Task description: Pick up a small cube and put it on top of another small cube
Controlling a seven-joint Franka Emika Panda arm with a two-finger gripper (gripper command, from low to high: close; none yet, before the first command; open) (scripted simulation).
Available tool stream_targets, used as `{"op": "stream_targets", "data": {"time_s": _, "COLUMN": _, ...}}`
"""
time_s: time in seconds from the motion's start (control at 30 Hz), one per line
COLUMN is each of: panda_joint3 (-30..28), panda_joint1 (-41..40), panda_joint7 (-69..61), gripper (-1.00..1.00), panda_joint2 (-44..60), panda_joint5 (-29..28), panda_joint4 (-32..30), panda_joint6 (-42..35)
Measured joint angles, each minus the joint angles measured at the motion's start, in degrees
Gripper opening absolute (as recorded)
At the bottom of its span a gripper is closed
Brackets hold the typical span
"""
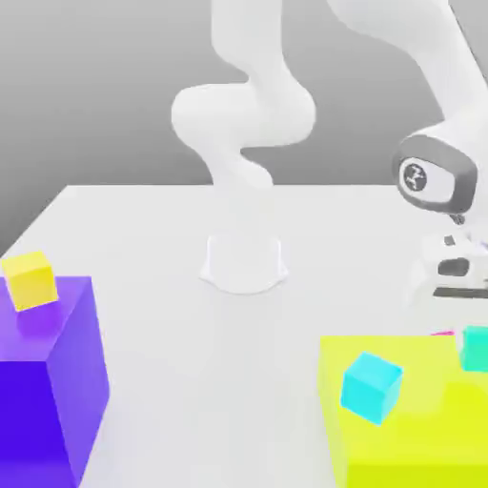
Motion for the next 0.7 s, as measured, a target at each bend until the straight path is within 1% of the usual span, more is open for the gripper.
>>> {"op": "stream_targets", "data": {"time_s": 0.23, "panda_joint3": 4.73, "panda_joint1": 6.65, "panda_joint7": 2.67, "gripper": -1.00, "panda_joint2": -5.81, "panda_joint5": 1.55, "panda_joint4": -7.77, "panda_joint6": 0.26}}
{"op": "stream_targets", "data": {"time_s": 0.3, "panda_joint3": 4.23, "panda_joint1": 7.31, "panda_joint7": 3.89, "gripper": -1.00, "panda_joint2": -6.64, "panda_joint5": 1.45, "panda_joint4": -8.79, "panda_joint6": 1.98}}
{"op": "stream_targets", "data": {"time_s": 0.4, "panda_joint3": 2.51, "panda_joint1": 6.51, "panda_joint7": 7.56, "gripper": -1.00, "panda_joint2": -3.61, "panda_joint5": -3.01, "panda_joint4": -8.70, "panda_joint6": 5.31}}
{"op": "stream_targets", "data": {"time_s": 0.57, "panda_joint3": -3.31, "panda_joint1": 10.42, "panda_joint7": 15.33, "gripper": -1.00, "panda_joint2": 3.87, "panda_joint5": -13.66, "panda_joint4": -8.09, "panda_joint6": 11.00}}
{"op": "stream_targets", "data": {"time_s": 0.6, "panda_joint3": -4.47, "panda_joint1": 11.28, "panda_joint7": 16.51, "gripper": 1.00, "panda_joint2": 5.05, "panda_joint5": -15.29, "panda_joint4": -8.00, "panda_joint6": 11.88}}
{"op": "stream_targets", "data": {"time_s": 0.7, "panda_joint3": -4.47, "panda_joint1": 11.28, "panda_joint7": 16.51, "gripper": 1.00, "panda_joint2": 5.05, "panda_joint5": -15.29, "panda_joint4": -8.00, "panda_joint6": 11.88}}
